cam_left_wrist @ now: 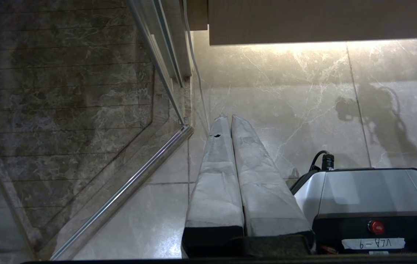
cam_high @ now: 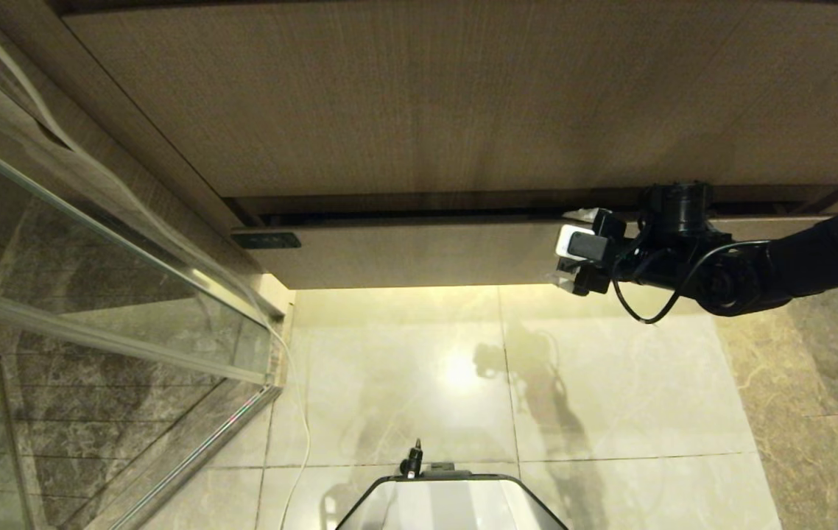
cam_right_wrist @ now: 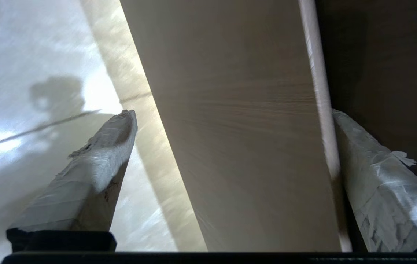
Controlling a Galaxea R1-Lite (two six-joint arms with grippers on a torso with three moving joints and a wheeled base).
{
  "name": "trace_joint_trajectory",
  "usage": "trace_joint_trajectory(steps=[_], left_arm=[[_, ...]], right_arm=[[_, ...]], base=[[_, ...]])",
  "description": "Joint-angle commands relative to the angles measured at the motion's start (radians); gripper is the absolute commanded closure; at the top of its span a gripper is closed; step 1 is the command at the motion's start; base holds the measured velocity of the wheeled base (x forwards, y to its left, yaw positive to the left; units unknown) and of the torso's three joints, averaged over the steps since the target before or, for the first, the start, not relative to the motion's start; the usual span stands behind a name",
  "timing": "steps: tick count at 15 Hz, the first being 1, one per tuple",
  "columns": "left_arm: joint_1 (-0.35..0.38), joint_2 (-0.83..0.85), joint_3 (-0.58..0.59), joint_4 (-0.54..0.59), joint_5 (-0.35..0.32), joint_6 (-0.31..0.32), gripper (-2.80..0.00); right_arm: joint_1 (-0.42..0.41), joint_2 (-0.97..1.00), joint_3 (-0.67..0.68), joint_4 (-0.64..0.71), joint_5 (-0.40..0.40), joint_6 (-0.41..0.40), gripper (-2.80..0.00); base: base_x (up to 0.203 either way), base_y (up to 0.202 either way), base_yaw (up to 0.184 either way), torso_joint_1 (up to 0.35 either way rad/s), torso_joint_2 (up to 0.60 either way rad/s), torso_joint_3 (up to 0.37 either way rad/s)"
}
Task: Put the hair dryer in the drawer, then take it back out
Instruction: Pull open the drawer
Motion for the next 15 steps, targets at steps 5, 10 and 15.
trace_joint_trajectory(steps=[5,10,15], left_arm=[[0.000,-0.002,0.000,-0.001,0.000,0.000,0.00],[0.000,0.000,0.000,-0.001,0.000,0.000,0.00],[0.000,0.000,0.002,-0.001,0.000,0.000,0.00]], right_arm=[[0.003,-0.020,0.000,-0.037,0.001,-0.008,-2.80],[0.004,-0.060,0.041,0.006,-0.003,-0.008,-2.80],[0.004,-0.139,0.084,0.148,0.002,-0.005,-2.80]], base=[[0.000,0.000,0.000,0.000,0.00,0.000],[0.000,0.000,0.000,0.000,0.00,0.000],[0.000,0.000,0.000,0.000,0.00,0.000]])
